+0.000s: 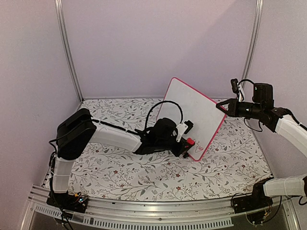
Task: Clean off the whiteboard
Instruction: Erase the center of the whiteboard.
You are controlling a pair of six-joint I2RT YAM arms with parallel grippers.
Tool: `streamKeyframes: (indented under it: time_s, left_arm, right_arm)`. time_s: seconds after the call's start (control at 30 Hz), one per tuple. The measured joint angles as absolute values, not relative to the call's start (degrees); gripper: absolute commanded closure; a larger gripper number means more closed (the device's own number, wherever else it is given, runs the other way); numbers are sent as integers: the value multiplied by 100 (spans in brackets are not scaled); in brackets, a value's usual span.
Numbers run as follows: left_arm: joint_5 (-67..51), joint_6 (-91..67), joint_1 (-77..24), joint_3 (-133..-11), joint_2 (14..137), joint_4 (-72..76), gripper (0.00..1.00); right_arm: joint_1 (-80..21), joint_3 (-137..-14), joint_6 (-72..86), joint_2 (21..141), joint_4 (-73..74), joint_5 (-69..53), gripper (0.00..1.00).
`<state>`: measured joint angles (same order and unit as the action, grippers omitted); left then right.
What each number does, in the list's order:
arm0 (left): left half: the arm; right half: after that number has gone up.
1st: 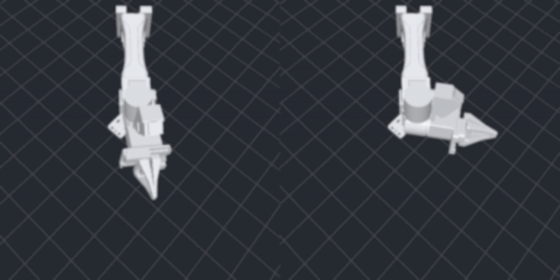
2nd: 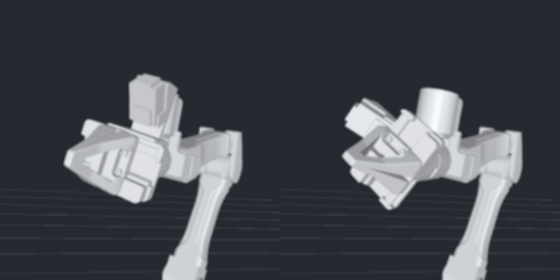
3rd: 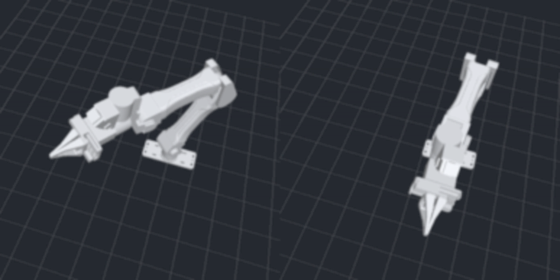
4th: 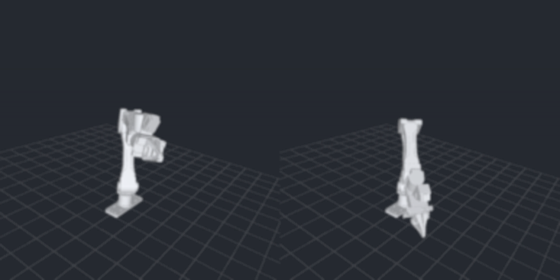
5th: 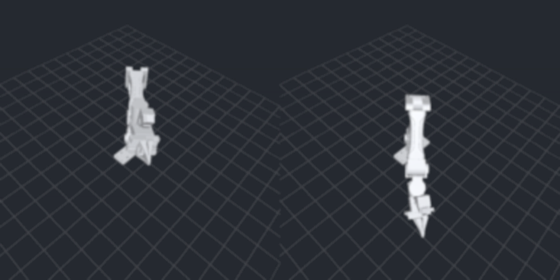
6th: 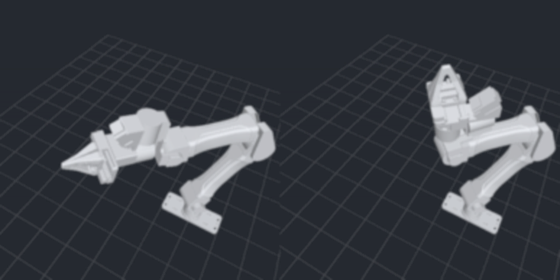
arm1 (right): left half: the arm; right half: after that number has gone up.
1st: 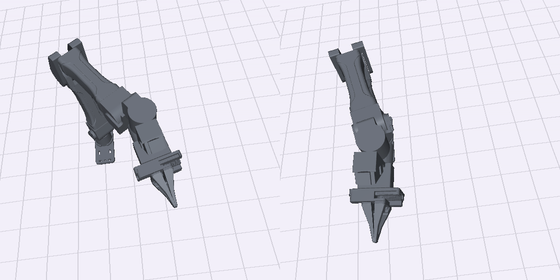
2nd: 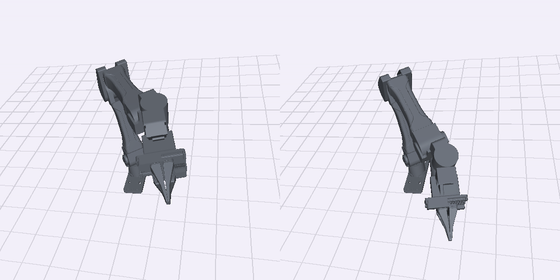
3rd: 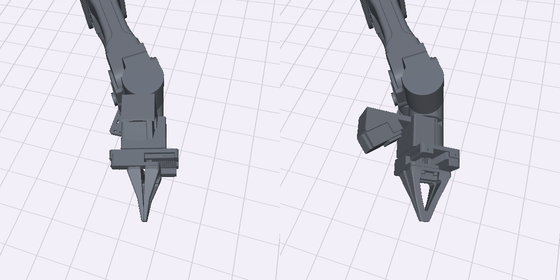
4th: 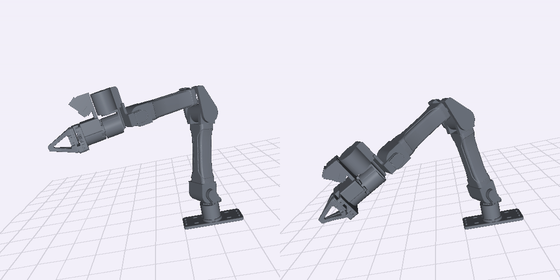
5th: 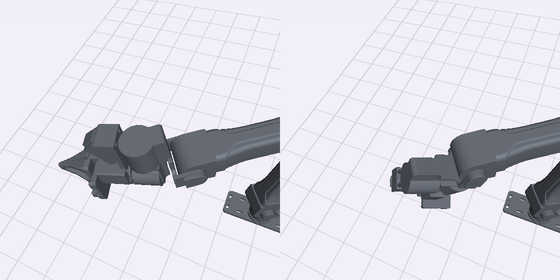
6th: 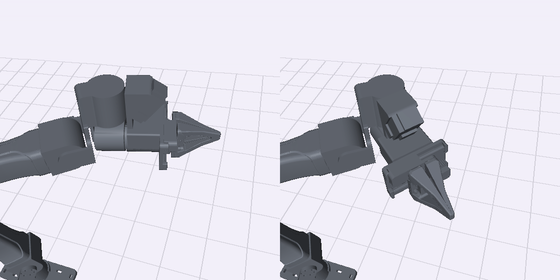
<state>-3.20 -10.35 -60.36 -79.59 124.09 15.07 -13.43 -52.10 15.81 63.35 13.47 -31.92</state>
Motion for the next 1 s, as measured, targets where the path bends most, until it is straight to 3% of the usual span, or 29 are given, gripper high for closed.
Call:
streamKeyframes:
  time_s: [1.0]
  left_arm:
    - [-296,-1020,-5961,-7631,12416,2025,100]
  right_arm:
    - [-1343,-5210,1645,6405,1269,-3212,100]
